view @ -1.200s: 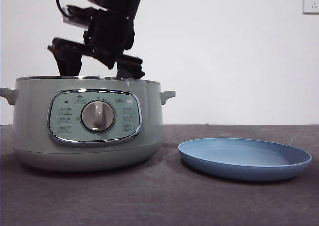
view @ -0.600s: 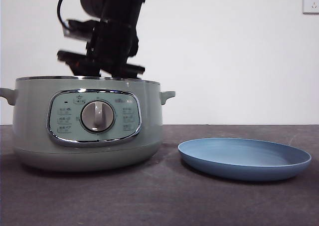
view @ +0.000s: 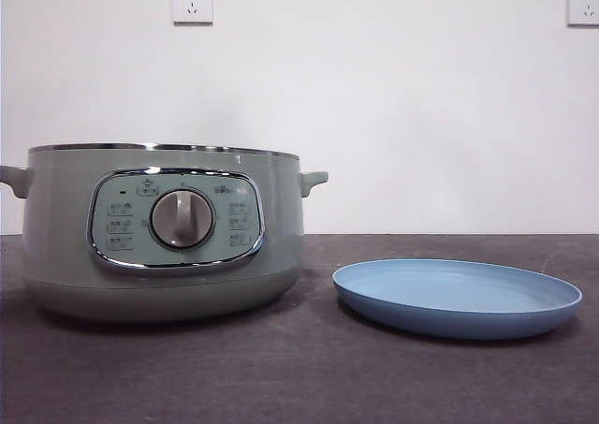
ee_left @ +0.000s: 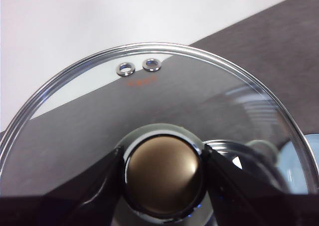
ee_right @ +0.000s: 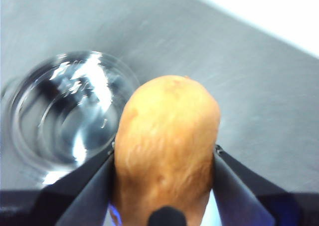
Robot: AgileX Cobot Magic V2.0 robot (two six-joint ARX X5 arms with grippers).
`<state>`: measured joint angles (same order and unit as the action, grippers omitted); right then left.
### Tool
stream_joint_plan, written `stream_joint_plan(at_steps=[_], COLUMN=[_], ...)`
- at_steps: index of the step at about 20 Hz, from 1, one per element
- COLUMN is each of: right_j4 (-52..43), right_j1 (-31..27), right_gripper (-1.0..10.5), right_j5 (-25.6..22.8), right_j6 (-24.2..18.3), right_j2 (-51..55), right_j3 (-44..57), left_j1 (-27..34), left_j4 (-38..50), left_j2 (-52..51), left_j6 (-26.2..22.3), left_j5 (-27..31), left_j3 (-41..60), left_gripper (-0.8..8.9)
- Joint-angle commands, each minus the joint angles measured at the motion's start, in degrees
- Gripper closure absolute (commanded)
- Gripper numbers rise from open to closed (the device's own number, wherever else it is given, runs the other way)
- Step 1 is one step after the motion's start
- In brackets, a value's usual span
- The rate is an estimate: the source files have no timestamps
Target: Take the potato out from the steamer,put the potato on the plate,close the lid
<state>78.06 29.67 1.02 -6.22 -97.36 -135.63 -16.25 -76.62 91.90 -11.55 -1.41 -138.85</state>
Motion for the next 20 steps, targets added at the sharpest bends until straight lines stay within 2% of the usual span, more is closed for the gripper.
stream_joint_plan(at_steps=[1, 3, 6, 13, 20], right_j4=[0.9, 0.9, 0.9, -0.1, -17.1], right_j1=[-3.7, -6.3, -7.2, -6.0, -5.9], right_gripper=[9.6, 9.6, 9.6, 9.6, 9.6], right_j5=[-0.1, 0.0, 0.1, 0.5, 0.6], right_j6=[3.5, 5.4, 5.7, 6.4, 6.9], right_j2=[-0.3, -0.9, -1.6, -1.6, -1.6], right_j3=[0.4, 0.6, 3.5, 23.4, 46.9], left_j1=[0.0, -0.2, -0.3, -0.3, -0.3], left_j4=[-0.9, -1.1, -1.7, -2.4, -2.4], left_j2=[-0.7, -0.7, -0.6, -0.4, 0.0], left_j6=[-0.5, -0.5, -0.5, -0.5, -0.5], left_j5=[-2.9, -3.8, -3.8, -3.8, -4.2], left_j3=[-0.8, -0.8, -0.7, -0.7, -0.7], left_gripper=[8.22, 8.22, 8.22, 8.22, 8.22])
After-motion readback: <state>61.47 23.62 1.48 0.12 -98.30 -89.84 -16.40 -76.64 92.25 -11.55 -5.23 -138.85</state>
